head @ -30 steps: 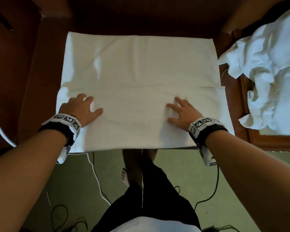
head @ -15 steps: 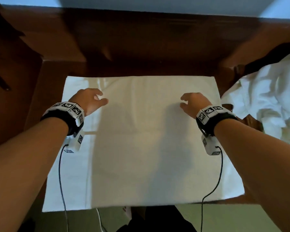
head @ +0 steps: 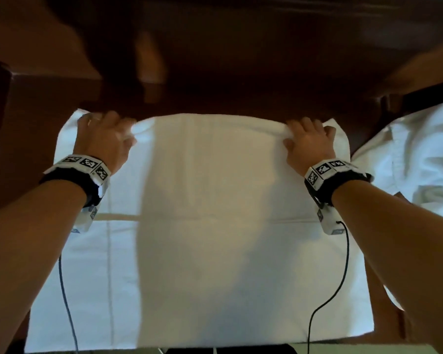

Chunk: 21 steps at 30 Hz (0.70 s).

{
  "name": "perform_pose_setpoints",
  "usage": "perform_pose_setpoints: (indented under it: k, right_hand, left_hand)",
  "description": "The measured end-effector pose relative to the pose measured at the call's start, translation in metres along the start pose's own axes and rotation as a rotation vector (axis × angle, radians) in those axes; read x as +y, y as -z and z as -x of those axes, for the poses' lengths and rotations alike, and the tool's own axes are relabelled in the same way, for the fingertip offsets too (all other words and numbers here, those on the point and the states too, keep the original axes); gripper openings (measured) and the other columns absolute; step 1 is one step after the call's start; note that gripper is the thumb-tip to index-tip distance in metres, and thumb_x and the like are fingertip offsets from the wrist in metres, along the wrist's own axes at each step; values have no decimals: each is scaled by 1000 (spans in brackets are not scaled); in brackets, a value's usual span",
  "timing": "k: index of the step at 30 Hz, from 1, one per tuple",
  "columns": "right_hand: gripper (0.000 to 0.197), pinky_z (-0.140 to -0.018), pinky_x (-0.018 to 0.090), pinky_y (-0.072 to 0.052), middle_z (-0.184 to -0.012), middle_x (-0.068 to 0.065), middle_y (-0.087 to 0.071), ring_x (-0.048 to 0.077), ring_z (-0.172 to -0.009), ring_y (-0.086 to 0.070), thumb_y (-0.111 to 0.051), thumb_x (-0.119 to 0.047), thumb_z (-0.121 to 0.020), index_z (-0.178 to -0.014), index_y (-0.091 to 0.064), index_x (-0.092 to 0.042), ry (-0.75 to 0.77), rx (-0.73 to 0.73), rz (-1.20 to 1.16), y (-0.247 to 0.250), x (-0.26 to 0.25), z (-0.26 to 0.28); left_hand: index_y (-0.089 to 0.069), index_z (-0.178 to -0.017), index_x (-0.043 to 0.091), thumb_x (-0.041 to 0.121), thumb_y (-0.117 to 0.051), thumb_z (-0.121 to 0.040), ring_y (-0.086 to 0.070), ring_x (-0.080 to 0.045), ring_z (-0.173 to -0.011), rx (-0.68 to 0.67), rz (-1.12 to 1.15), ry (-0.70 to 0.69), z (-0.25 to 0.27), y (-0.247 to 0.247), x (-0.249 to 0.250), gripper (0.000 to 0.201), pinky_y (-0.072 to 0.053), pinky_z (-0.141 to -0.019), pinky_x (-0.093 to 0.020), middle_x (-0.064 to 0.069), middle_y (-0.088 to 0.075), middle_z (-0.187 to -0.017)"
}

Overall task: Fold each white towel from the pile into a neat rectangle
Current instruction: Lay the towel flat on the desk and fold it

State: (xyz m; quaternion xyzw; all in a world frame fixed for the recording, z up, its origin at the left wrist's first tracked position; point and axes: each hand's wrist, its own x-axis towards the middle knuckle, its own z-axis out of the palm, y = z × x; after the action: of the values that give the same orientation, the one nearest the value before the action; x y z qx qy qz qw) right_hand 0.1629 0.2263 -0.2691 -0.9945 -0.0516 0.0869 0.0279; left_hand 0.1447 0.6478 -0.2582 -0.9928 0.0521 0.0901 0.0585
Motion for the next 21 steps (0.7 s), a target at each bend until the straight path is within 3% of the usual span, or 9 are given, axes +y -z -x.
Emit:
perform_pose_setpoints:
  k: [2, 4, 7, 10, 14, 17, 21]
  right_hand:
    - [33, -103, 51, -29, -119, 13, -57, 36, -114, -49, -59, -23, -93, -123, -59, -10, -4, 6, -13, 8, 0, -2]
    - [27, -102, 50, -32, -112, 12, -59, 35, -109, -52, -61, -24, -91, -114, -61, -8, 0, 28, -30, 23, 1, -2]
    - [24, -98, 44, -32, -89, 8, -60, 33, -89, -57, -58, -28, -87, -103, -58, -11, -9, 37, -111, 51, 1, 7]
    - [27, -98, 40, -30, -63, -7, -46, 27, -70, -46, -41, -38, -74, -96, -44, -22, -34, 18, -155, 78, -4, 35]
    - [20, -97, 44, -26, -70, 0, -54, 27, -69, -47, -47, -35, -82, -95, -47, -21, -27, 102, -65, 90, -10, 92]
    - [17, -96, 48, -25, -82, 6, -59, 33, -80, -57, -51, -31, -85, -92, -54, -16, -18, 211, -15, 90, -13, 144]
    - [16, -91, 46, -25, -88, 8, -55, 33, -91, -54, -53, -31, -82, -87, -54, -16, -19, 333, -17, 73, -16, 226]
  left_hand:
    - [-60, -114, 4, 13, -68, -90, -56, -49, -83, 29, 93, 26, 2, 13, 2, 27, -44, -78, -53, -23, -55, -102]
    - [-56, -115, 7, 14, -62, -93, -56, -50, -84, 29, 176, 76, 4, 29, -2, 24, -44, -74, -53, -22, -53, -110]
    - [-56, -120, 9, 21, -58, -97, -60, -50, -96, 21, 173, 25, 13, 57, -14, 26, -44, -86, -54, -23, -60, -116]
    - [-61, -103, 6, 31, -55, -98, -63, -44, -88, 94, 92, -68, 39, 81, -23, 26, -41, -83, -50, -23, -65, -95]
    - [-60, -85, 10, 35, -61, -93, -56, -38, -74, 205, 6, -87, 99, 103, -22, 27, -32, -74, -45, -8, -46, -72]
    - [-61, -84, 9, 35, -64, -91, -54, -39, -75, 272, -9, -100, 156, 104, -18, 26, -27, -71, -43, -10, -46, -73]
    - [-64, -90, 13, 31, -61, -90, -51, -38, -78, 359, 11, -106, 238, 74, -11, 19, -30, -75, -46, -11, -49, -82]
